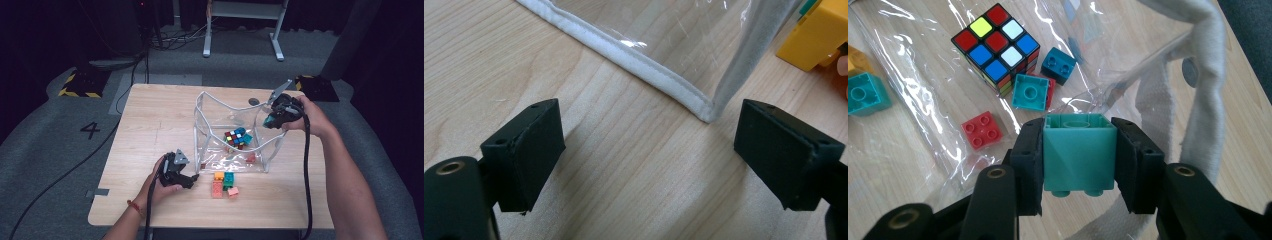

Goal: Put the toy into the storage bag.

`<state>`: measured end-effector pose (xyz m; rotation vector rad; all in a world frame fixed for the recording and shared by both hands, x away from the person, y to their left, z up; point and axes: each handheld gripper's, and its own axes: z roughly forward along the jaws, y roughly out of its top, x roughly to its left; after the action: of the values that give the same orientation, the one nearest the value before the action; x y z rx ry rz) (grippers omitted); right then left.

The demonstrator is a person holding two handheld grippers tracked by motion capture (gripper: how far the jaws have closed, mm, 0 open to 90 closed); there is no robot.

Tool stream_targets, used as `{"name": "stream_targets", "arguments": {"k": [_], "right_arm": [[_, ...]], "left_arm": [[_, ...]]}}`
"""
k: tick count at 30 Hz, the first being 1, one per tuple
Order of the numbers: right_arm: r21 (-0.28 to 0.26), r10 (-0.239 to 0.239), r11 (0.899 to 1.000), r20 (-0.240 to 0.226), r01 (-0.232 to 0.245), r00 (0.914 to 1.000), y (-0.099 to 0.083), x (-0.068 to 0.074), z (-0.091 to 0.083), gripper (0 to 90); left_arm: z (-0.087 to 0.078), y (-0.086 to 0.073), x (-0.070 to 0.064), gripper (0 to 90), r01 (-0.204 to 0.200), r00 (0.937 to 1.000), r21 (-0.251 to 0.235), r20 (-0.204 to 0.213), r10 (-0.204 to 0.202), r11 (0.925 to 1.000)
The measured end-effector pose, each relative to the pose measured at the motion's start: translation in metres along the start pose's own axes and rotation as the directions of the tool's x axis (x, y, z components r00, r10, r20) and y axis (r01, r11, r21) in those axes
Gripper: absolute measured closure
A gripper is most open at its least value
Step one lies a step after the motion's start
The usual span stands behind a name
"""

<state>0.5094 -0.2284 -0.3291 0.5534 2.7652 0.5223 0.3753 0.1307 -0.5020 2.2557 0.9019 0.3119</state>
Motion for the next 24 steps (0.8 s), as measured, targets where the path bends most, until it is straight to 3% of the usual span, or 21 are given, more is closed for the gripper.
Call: {"name": "stream_targets", "arguments": {"k": [9,16,20,21,22,24], "right_arm": [[0.016,-0.018,1.0,0.002,0.018,0.9998,-0.005,0.0,-0.004,58.8],[-0.072,-0.013,0.997,-0.018,0.011,0.9998,-0.008,0.002,-0.009,48.8],[-0.165,-0.005,0.986,-0.008,0.003,1.0,-0.013,0.006,-0.02,43.0],[-0.2,-0.006,0.98,-0.011,0.003,0.9999,-0.015,0.007,-0.024,41.8],[-0.237,0.025,0.971,-0.016,-0.028,0.9996,-0.017,0.011,-0.029,40.6],[-0.289,0.044,0.957,0.012,-0.039,0.9989,-0.021,0.014,-0.036,37.0]], "left_arm": [[0.0,0.0,0.0,12.7,-0.001,1.0,0.0,-0.001,0.001,1.0],[0.0,0.0,0.0,12.7,0.002,1.0,-0.002,-0.001,-0.002,1.0],[0.0,0.0,0.0,12.8,0.003,1.0,-0.002,-0.002,-0.003,1.0],[0.0,0.0,0.0,12.7,0.004,1.0,-0.002,-0.002,-0.004,1.0],[0.0,0.0,0.0,12.8,0.004,1.0,-0.002,-0.002,-0.004,1.0],[0.0,0.0,-0.001,12.7,0.01,0.9999,-0.003,-0.004,-0.01,0.9999]]}}
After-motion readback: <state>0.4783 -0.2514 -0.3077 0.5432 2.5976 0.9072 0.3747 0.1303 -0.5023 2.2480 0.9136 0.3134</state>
